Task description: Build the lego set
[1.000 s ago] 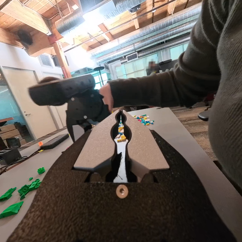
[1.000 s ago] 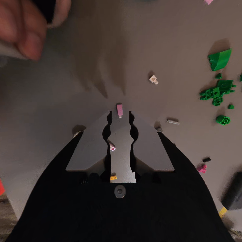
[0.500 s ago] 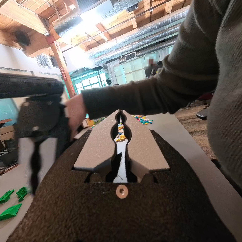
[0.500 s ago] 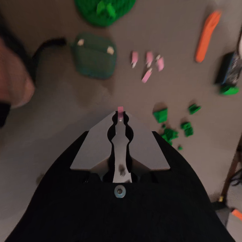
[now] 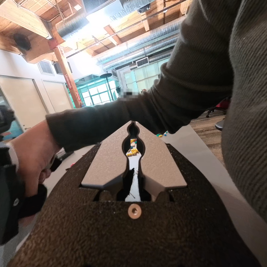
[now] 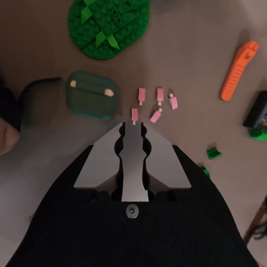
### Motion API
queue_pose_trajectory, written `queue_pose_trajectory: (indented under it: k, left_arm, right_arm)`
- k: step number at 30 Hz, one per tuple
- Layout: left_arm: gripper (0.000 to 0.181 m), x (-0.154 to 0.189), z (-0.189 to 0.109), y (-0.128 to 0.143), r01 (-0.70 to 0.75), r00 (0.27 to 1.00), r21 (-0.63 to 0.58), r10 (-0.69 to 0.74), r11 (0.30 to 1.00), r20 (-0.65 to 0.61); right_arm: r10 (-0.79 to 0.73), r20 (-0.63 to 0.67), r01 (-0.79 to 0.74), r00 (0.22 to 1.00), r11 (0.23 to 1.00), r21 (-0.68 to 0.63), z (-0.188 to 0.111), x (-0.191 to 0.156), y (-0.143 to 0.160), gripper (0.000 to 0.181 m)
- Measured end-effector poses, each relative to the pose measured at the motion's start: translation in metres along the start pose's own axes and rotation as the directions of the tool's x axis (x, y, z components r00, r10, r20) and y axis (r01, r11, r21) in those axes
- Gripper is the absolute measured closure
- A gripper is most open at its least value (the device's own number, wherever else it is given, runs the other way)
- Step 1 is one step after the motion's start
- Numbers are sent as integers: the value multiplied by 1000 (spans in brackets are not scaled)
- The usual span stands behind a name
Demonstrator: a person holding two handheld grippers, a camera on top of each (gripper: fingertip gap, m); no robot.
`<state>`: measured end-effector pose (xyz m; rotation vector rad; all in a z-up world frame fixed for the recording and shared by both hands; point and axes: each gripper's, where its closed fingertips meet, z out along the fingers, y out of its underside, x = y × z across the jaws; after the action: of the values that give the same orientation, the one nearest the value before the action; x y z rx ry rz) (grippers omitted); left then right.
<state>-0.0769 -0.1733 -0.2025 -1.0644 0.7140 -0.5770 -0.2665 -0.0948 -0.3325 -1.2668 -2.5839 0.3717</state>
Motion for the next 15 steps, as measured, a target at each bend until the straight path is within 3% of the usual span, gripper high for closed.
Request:
queue_pose_trajectory:
  k: [4, 7, 11, 15]
  left_arm:
    - [181, -1, 0, 1, 4, 1000, -2, -4, 1000, 1]
    - [181, -2, 1, 2, 11, 1000, -6, -11, 1000, 1]
    - [181, -2, 2, 2, 12, 1000, -8, -12, 1000, 0]
    - [181, -1, 2, 2, 6, 1000, -6, -6, 1000, -1]
  right_arm:
    - [156, -189, -151, 969, 988, 39, -66, 30, 41, 160]
    - [353, -251, -365, 901, 931, 0, -105, 34, 107, 161]
    - [455, -245, -508, 856, 830, -231, -108, 1, 214, 162]
    - [523, -150, -543, 839, 793, -276, -89, -35, 257, 163]
